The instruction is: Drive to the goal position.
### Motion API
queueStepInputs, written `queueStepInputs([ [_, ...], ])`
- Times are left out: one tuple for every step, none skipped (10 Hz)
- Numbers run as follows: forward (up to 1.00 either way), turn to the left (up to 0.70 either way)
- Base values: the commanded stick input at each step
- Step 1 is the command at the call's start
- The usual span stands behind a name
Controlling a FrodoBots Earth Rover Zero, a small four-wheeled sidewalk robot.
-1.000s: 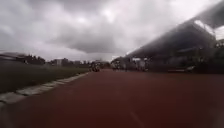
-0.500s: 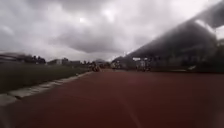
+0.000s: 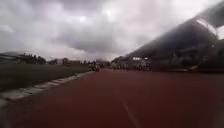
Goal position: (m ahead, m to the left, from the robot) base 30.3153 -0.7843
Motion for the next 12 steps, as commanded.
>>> queueStepInputs([
  [0.50,0.02],
  [0.50,0.02],
  [0.50,0.02],
  [0.50,0.02],
  [0.50,0.02],
  [0.50,0.02],
  [0.50,0.02],
  [0.50,0.02],
  [0.50,0.02],
  [0.50,0.02],
  [0.50,0.02],
  [0.50,0.02],
])
